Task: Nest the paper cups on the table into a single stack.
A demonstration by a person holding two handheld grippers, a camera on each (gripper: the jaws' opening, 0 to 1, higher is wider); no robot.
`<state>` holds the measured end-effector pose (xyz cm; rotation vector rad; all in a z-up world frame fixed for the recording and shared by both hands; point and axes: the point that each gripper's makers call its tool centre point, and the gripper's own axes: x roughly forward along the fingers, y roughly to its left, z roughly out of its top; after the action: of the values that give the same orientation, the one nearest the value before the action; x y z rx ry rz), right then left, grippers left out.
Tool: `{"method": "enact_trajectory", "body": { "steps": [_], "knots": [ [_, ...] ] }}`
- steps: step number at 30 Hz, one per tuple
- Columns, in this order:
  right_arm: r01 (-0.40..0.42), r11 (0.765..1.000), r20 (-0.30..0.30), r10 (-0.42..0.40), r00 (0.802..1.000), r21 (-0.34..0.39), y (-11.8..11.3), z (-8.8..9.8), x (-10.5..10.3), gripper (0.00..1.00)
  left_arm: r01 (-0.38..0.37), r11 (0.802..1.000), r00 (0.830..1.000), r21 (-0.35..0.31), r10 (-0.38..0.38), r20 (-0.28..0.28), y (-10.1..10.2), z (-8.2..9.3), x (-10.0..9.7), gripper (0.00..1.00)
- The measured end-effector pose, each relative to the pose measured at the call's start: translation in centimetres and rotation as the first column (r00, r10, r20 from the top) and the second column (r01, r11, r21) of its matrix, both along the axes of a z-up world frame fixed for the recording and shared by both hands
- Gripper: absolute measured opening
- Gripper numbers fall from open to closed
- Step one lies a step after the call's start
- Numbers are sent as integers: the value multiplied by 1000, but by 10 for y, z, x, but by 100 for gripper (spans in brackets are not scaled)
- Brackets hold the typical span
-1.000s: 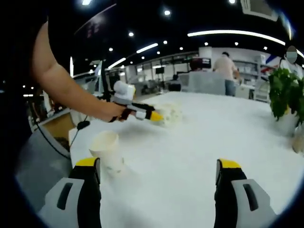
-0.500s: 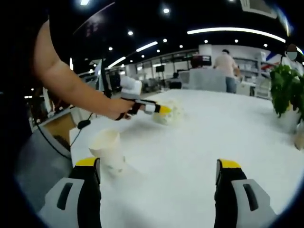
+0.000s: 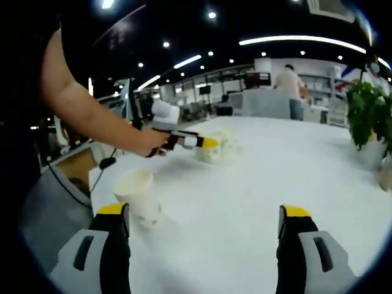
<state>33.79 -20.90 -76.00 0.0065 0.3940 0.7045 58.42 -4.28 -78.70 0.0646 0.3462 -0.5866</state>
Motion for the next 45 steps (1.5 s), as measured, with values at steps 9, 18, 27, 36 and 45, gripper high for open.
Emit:
{"method": "enact_trajectory", "body": {
  "steps": [9,18,27,36,45],
  "knots": [
    [1,1000,-2,-1,1000,-5,0,0,-3,100,39,999,999,-2,-39,13,-2,9,-5,43],
    [9,1000,2,-8,1000,-10,-2,0,-1,100,106,994,994,-18,-106,-28,-10,15,-13,42],
    [14,1000,10,-14,1000,-10,-3,5,4,100,123,992,992,-28,-123,-9,-7,40,-10,43],
    [11,1000,16,-11,1000,-8,-1,9,5,100,154,987,988,-51,-155,-4,-5,68,-8,42],
    [7,1000,23,-6,1000,-11,1,11,6,100,176,983,984,-48,-175,25,0,103,-2,42]
  ]
}}
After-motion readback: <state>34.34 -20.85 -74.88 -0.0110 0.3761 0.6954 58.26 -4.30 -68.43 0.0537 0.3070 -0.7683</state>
